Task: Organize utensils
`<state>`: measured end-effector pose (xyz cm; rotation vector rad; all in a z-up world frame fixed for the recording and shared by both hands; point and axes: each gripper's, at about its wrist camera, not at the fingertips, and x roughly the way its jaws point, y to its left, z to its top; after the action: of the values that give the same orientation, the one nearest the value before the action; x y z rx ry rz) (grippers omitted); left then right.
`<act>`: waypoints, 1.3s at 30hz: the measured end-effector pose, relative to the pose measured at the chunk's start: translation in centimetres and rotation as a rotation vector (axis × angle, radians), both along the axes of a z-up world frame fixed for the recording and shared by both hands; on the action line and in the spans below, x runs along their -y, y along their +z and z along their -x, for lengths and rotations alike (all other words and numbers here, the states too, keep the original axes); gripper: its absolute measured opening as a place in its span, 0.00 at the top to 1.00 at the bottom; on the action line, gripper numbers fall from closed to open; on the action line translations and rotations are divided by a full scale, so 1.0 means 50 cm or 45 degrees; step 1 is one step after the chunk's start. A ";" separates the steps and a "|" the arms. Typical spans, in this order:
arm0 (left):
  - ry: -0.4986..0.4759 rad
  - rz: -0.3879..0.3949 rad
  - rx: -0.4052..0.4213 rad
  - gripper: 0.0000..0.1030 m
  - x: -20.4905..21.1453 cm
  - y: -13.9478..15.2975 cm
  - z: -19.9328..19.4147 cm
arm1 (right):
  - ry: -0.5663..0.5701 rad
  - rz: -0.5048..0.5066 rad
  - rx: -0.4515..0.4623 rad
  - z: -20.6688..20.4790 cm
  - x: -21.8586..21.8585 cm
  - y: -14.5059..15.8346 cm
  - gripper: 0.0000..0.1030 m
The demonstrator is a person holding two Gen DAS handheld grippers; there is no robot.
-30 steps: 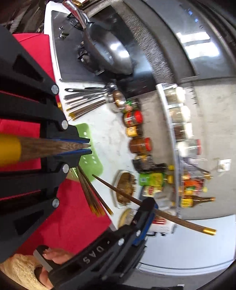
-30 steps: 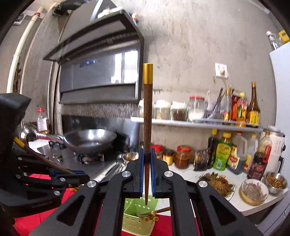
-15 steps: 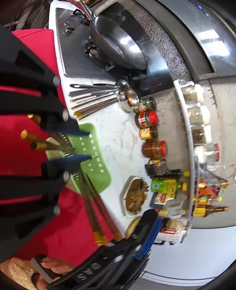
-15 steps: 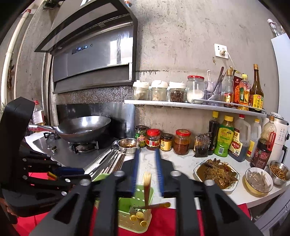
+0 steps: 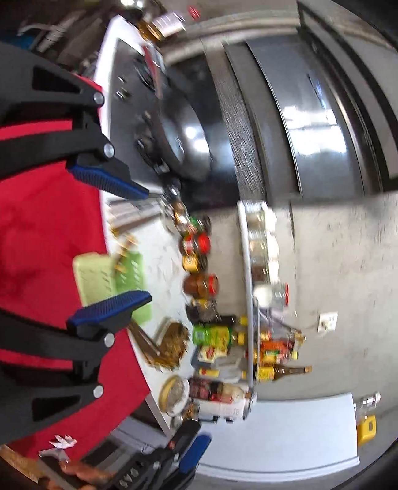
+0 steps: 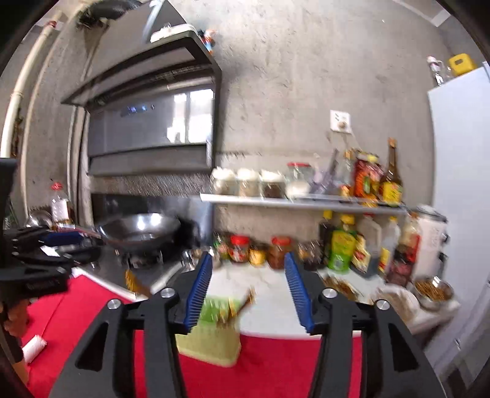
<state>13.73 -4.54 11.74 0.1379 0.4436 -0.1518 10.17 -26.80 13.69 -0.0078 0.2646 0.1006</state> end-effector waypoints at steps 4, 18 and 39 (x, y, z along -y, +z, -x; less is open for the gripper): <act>0.094 -0.020 -0.048 0.33 -0.027 -0.058 0.086 | -0.019 -0.021 -0.102 0.078 -0.013 -0.041 0.34; 0.153 -0.025 -0.217 0.10 -0.047 -0.227 0.300 | -0.124 0.003 -0.358 0.279 -0.093 -0.168 0.13; 0.170 -0.022 -0.261 0.06 -0.056 -0.244 0.324 | -0.174 -0.011 -0.422 0.308 -0.085 -0.200 0.11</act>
<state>-2.46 -1.75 -0.44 0.1095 0.6569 -0.0311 -5.25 -22.54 3.71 0.0362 0.5945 -0.0339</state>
